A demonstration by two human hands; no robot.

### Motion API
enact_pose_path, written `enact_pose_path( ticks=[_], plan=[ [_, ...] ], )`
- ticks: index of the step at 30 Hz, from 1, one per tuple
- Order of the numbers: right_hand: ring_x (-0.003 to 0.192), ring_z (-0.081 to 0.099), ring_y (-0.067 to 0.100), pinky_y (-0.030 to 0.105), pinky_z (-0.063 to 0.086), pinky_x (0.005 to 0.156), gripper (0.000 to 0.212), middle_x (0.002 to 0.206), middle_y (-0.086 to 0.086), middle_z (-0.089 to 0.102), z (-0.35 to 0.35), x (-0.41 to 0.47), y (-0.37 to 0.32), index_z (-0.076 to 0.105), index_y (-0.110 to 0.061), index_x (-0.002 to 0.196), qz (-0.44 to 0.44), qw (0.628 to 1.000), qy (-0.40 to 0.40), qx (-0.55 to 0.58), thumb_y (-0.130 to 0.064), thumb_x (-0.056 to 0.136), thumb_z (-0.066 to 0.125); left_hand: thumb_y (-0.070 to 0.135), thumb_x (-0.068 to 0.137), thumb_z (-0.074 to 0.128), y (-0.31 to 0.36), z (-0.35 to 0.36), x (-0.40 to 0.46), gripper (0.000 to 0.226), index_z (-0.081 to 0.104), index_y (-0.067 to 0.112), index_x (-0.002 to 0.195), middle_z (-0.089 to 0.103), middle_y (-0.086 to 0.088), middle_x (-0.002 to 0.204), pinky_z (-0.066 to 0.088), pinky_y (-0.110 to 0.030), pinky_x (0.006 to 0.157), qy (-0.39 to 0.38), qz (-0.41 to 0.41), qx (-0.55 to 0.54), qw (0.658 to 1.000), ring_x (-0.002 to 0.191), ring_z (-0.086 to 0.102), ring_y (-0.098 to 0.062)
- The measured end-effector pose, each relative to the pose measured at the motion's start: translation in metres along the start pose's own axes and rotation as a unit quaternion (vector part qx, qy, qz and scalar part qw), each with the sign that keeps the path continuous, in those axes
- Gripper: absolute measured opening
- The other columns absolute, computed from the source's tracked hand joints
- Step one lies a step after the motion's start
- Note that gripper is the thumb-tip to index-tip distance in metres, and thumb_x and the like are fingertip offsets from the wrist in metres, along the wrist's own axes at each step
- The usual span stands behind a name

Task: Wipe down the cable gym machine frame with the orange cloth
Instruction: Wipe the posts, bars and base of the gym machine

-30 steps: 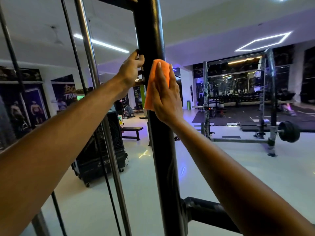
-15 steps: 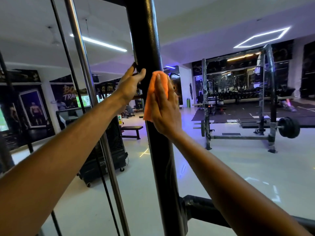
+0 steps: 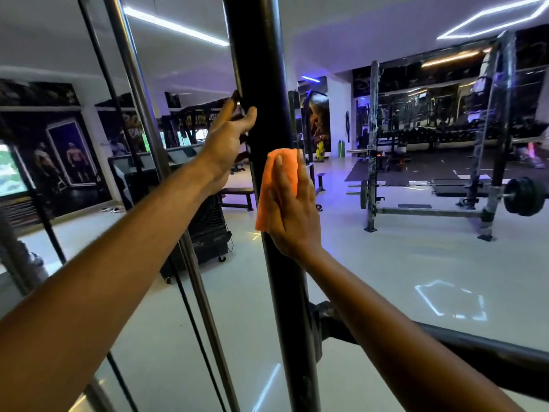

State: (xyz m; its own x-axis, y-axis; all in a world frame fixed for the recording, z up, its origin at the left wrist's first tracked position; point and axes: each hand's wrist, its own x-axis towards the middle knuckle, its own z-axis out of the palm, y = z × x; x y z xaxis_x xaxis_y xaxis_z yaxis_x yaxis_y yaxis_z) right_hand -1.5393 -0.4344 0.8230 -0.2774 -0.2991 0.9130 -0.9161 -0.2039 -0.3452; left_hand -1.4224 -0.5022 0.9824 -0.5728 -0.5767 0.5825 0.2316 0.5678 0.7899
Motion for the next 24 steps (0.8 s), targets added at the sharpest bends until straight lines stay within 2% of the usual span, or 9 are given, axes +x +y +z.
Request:
enact_pose_path(
  ticks=[4,6,8,11,12,16,20,24],
  plan=[
    [0.165,0.017,0.035,0.054,0.042,0.12,0.065,0.182,0.008,0.0,-0.005,0.036,-0.01,0.019,-0.027,0.173,-0.013,1.0,0.021,0.005,-0.041,0.115,0.046,0.045,0.107,0.058,-0.013,0.002,-0.009,0.043,0.055,0.046,0.15,0.063,0.011,0.149,0.043,-0.064,0.118,0.006,-0.016,0.001,1.0,0.142,0.057,-0.023],
    [0.167,0.013,0.032,0.056,0.042,0.122,0.065,0.182,0.006,-0.002,0.002,0.014,-0.005,0.019,-0.028,0.173,0.0,1.0,0.026,0.005,-0.036,0.116,0.049,0.047,0.106,0.06,-0.021,0.003,-0.016,0.043,0.056,0.045,0.149,0.064,0.01,0.148,0.041,-0.065,0.118,0.015,-0.026,0.0,1.0,0.142,0.057,-0.023],
    [0.168,0.008,0.029,0.061,0.044,0.119,0.071,0.182,0.005,-0.004,0.01,-0.035,0.007,0.01,-0.036,0.173,0.018,1.0,0.015,0.009,-0.031,0.116,0.052,0.042,0.106,0.061,-0.029,0.006,-0.023,0.043,0.057,0.04,0.15,0.066,0.01,0.146,0.04,-0.062,0.12,0.025,-0.035,-0.015,0.999,0.14,0.058,-0.021],
    [0.169,0.005,0.031,0.061,0.033,0.126,0.088,0.182,0.012,0.0,0.015,-0.114,0.025,-0.006,-0.047,0.17,0.045,0.998,-0.021,0.026,-0.022,0.114,0.056,0.035,0.109,0.06,-0.04,0.013,-0.036,0.043,0.057,0.036,0.151,0.068,0.009,0.142,0.042,-0.052,0.119,0.03,-0.047,-0.033,0.998,0.137,0.06,-0.016],
    [0.168,0.005,0.032,0.062,0.033,0.126,0.089,0.182,0.012,0.0,0.015,-0.127,0.028,-0.008,-0.048,0.17,0.052,0.998,-0.03,0.03,-0.023,0.113,0.056,0.033,0.109,0.06,-0.044,0.015,-0.041,0.041,0.059,0.035,0.15,0.068,0.008,0.143,0.041,-0.052,0.121,0.03,-0.049,-0.036,0.998,0.137,0.06,-0.016],
    [0.166,0.013,0.034,0.059,0.049,0.114,0.074,0.182,0.005,-0.004,0.012,-0.086,0.02,0.003,-0.044,0.172,0.066,0.997,-0.036,0.029,-0.038,0.115,0.05,0.032,0.11,0.059,-0.054,0.024,-0.056,0.03,0.065,0.048,0.135,0.068,0.008,0.143,0.039,-0.058,0.123,0.038,-0.056,-0.041,0.997,0.139,0.059,-0.016],
    [0.166,0.013,0.038,0.051,0.038,0.119,0.068,0.181,0.013,0.001,0.009,-0.024,0.005,0.017,-0.027,0.172,0.028,0.999,0.002,0.023,-0.036,0.115,0.052,0.037,0.109,0.06,-0.061,0.027,-0.064,0.034,0.063,0.041,0.143,0.069,0.009,0.141,0.044,-0.056,0.119,0.052,-0.062,-0.036,0.996,0.136,0.061,-0.017],
    [0.168,0.003,0.038,0.054,0.03,0.13,0.07,0.181,0.018,-0.001,0.019,-0.074,0.023,0.019,-0.022,0.172,0.017,1.0,-0.003,0.017,-0.027,0.113,0.057,0.039,0.107,0.062,-0.071,0.03,-0.075,0.046,0.056,0.037,0.153,0.066,0.009,0.146,0.042,-0.054,0.121,0.053,-0.075,-0.021,0.996,0.14,0.058,-0.014]
  ],
)
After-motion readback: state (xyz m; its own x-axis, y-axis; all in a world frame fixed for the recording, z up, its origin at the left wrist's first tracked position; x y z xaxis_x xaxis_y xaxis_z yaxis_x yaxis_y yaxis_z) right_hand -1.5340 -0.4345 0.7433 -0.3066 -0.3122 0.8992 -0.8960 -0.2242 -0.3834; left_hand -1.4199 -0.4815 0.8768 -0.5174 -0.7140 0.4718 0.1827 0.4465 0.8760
